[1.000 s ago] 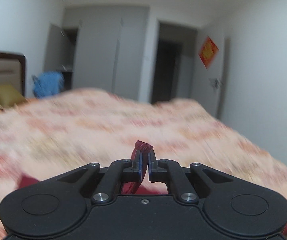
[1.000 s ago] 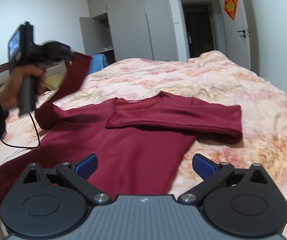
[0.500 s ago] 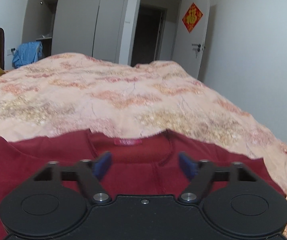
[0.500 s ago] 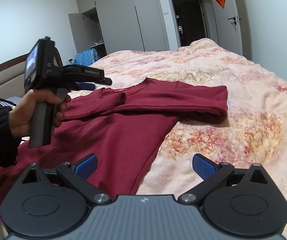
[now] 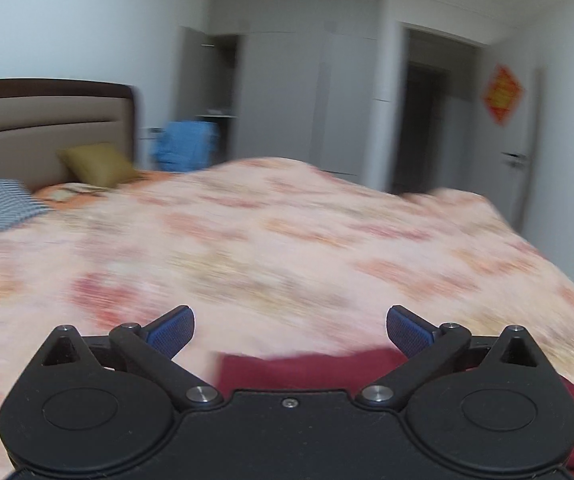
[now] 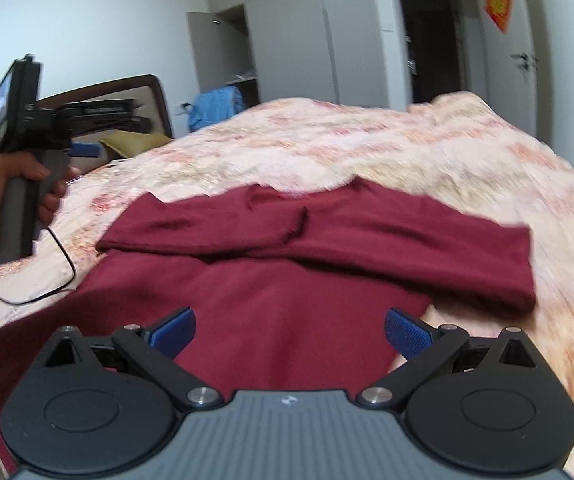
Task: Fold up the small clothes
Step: 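Withdraw the open left gripper toward the sweater side edge, then grasp the sweater side edge with the left gripper while the right gripper grasps the folded cuff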
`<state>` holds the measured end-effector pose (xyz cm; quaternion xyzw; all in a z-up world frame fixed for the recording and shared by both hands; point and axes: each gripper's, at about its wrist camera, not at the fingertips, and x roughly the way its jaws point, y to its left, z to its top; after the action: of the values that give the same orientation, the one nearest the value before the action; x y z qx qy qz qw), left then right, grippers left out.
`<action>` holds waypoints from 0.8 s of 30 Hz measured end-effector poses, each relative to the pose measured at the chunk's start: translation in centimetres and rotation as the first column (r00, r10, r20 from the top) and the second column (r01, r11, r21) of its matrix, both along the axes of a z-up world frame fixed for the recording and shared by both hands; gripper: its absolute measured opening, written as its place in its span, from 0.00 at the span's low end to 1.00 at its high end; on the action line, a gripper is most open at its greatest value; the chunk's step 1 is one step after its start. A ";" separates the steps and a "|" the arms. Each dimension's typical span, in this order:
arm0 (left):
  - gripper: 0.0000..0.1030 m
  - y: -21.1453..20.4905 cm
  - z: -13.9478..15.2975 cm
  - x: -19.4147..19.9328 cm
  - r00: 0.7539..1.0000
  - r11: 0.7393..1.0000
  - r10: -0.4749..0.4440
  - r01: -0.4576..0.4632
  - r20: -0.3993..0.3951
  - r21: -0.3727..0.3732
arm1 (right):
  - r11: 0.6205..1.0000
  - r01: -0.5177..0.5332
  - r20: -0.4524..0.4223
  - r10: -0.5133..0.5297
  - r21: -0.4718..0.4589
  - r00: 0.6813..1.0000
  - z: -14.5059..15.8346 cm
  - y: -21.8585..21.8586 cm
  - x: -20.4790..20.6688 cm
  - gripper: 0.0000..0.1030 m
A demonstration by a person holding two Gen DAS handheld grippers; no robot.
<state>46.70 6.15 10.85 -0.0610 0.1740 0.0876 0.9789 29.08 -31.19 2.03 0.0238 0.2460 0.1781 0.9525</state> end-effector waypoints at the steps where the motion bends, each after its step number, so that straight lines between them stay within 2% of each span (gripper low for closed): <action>1: 0.99 1.5 0.7 -0.2 0.999 0.999 0.042 -0.042 -0.006 0.017 | 1.000 -0.011 0.007 0.011 -0.003 1.000 0.3 0.4 0.7 1.00; 4: 0.99 5.2 2.0 -0.2 0.988 0.986 0.142 -0.136 -0.054 0.095 | 0.999 -0.037 0.006 0.037 0.009 0.999 0.8 1.8 3.2 1.00; 7: 0.99 7.8 1.2 0.1 0.981 0.982 0.158 -0.144 -0.114 0.120 | 0.999 -0.019 -0.021 0.020 0.034 1.000 0.8 2.8 6.2 1.00; 12: 0.99 9.8 -3.9 2.2 0.972 0.998 0.067 -0.062 -0.224 0.032 | 0.999 0.026 -0.028 -0.024 0.048 0.999 0.2 4.2 10.5 1.00; 14: 0.99 9.7 -6.1 3.2 0.973 1.000 0.017 -0.017 -0.230 0.001 | 0.997 0.025 -0.027 -0.023 0.067 0.999 -0.1 4.3 12.1 0.94; 16: 0.98 9.8 -7.4 4.1 0.972 1.000 -0.019 0.013 -0.235 -0.027 | 0.997 0.044 -0.054 -0.040 0.067 0.998 -0.5 4.4 13.5 0.79; 21: 0.98 10.3 -9.8 7.2 0.964 0.992 -0.109 0.091 -0.244 -0.085 | 0.995 0.032 -0.070 -0.025 0.094 0.997 -1.8 4.3 15.7 0.75; 22: 0.96 10.3 -10.2 8.0 0.958 0.990 -0.121 0.099 -0.259 -0.096 | 0.994 0.033 -0.081 -0.025 0.103 0.996 -2.0 4.2 16.1 0.73; 24: 0.82 10.5 -11.1 9.5 0.941 0.986 -0.145 0.112 -0.306 -0.121 | 0.992 0.032 -0.103 -0.020 0.124 0.994 -2.6 4.2 16.9 0.68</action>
<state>56.16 16.63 -0.28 -0.0846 0.3354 0.0231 0.9380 45.96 -27.03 -0.54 0.0959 0.2821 0.1794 0.9376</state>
